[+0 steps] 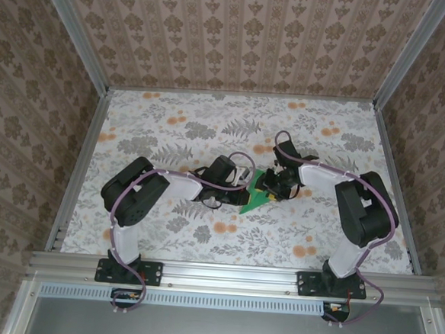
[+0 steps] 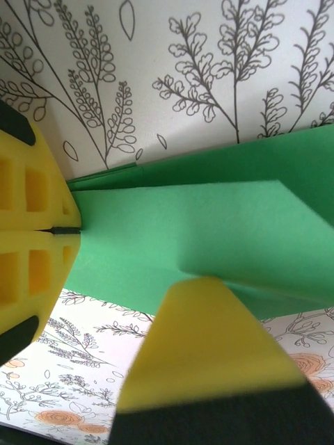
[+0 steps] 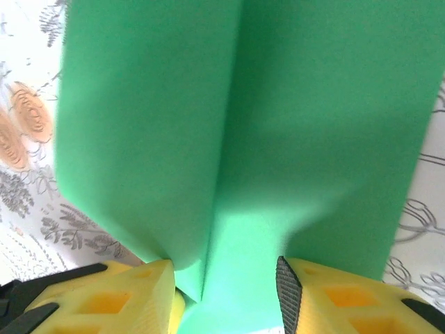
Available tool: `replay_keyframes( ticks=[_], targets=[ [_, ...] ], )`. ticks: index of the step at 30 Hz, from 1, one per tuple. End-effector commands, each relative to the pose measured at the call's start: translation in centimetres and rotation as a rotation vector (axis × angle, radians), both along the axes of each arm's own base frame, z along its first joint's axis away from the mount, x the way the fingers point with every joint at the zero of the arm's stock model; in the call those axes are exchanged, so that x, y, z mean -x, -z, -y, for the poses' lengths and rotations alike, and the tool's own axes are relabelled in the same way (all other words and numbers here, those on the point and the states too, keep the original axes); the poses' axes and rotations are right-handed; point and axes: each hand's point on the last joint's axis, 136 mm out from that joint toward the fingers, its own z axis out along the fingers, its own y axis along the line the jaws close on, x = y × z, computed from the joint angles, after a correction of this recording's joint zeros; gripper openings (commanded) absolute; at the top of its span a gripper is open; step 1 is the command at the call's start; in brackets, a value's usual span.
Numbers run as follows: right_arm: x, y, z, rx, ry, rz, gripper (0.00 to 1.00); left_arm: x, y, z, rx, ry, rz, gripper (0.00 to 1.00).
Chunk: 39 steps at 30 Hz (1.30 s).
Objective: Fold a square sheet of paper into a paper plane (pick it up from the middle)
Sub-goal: Fourth fold the wing at the center of the table.
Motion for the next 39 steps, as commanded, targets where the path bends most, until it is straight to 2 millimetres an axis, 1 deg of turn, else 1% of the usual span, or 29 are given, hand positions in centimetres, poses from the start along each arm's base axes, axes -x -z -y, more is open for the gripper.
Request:
replay_keyframes(
  ticks=[1,3,7,10,13,15,18,25,30,34,37,39],
  targets=[
    [-0.4,-2.2,0.5,0.027,-0.039,0.056,0.45,1.2,2.7,-1.3,-0.098,0.029,-0.045,0.02],
    [-0.6,-2.3,0.3,0.031,-0.066,0.065,0.45,1.2,2.7,-1.3,-0.102,0.031,-0.046,0.02],
    [-0.9,-2.0,-0.3,0.034,-0.123,0.064,0.43,1.3,2.7,-1.3,-0.103,0.036,-0.048,0.02],
    [-0.9,-1.5,-0.8,0.04,-0.16,0.054,0.43,1.3,2.7,-1.2,-0.102,0.04,-0.05,0.01],
    [-1.4,-0.9,-0.9,0.059,-0.172,0.046,0.43,1.3,2.7,-1.2,-0.107,0.042,-0.051,0.01],
    [-1.1,-0.2,-0.5,0.083,-0.177,0.015,0.42,1.3,2.6,-1.2,-0.107,0.042,-0.052,0.01],
    [-1.2,0.4,-0.1,0.117,-0.175,0.003,0.42,1.3,2.7,-1.2,-0.111,0.042,-0.054,0.01],
    [-1.0,2.2,1.7,0.218,-0.143,-0.045,0.39,1.6,2.8,-1.4,-0.117,0.041,-0.061,0.0],
    [-0.6,3.5,2.3,0.253,-0.133,-0.086,0.38,1.7,2.7,-1.4,-0.115,0.042,-0.06,0.0],
    [0.1,4.5,2.8,0.284,-0.135,-0.126,0.38,1.5,2.1,-1.2,-0.099,0.043,-0.054,0.01],
    [0.7,5.4,3.3,0.319,-0.144,-0.156,0.38,1.2,0.8,-0.6,-0.058,0.046,-0.039,0.02],
    [1.2,5.9,3.8,0.344,-0.143,-0.176,0.39,0.6,-0.5,0.0,-0.012,0.04,-0.023,0.04]
  ],
)
